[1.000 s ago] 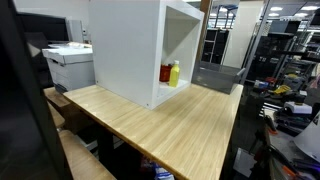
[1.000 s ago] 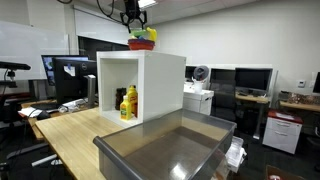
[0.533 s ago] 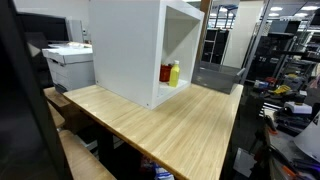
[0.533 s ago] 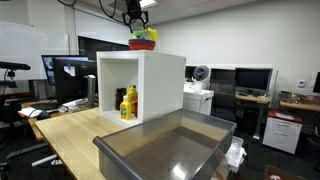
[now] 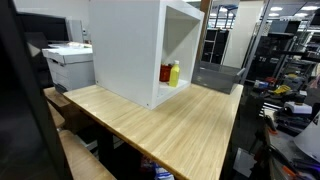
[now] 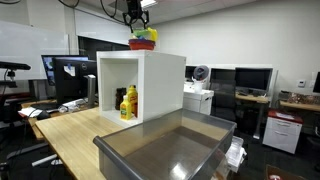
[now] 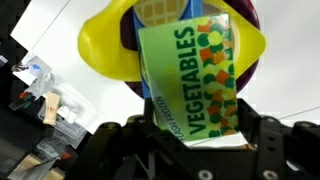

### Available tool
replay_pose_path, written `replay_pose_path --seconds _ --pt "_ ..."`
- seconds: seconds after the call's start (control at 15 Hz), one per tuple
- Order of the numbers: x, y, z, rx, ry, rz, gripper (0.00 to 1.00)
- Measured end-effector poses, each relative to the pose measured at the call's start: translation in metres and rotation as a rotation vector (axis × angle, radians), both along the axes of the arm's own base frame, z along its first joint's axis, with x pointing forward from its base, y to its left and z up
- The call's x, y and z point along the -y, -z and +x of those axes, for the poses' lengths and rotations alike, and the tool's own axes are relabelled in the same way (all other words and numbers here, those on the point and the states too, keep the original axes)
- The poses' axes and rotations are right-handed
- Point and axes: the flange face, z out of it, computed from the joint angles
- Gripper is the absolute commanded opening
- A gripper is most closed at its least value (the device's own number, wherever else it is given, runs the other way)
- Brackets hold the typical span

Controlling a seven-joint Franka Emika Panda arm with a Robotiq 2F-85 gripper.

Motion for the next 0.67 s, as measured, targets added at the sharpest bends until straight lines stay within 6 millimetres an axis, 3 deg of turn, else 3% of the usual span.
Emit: replay_pose_path --seconds 0.4,0.47,0.53,0.67 --pt "0.0012 -0.0001 0.0023 -0.008 0.0 0.002 0.53" --pt "0.0016 -0.0004 0.0034 -0.007 0.0 0.003 0.7" --pt "0.0018 -0.0003 0.0038 -0.007 0.0 0.003 0.94" --pt "0.0022 -0.0008 0.0042 -0.006 0.002 0.004 1.0"
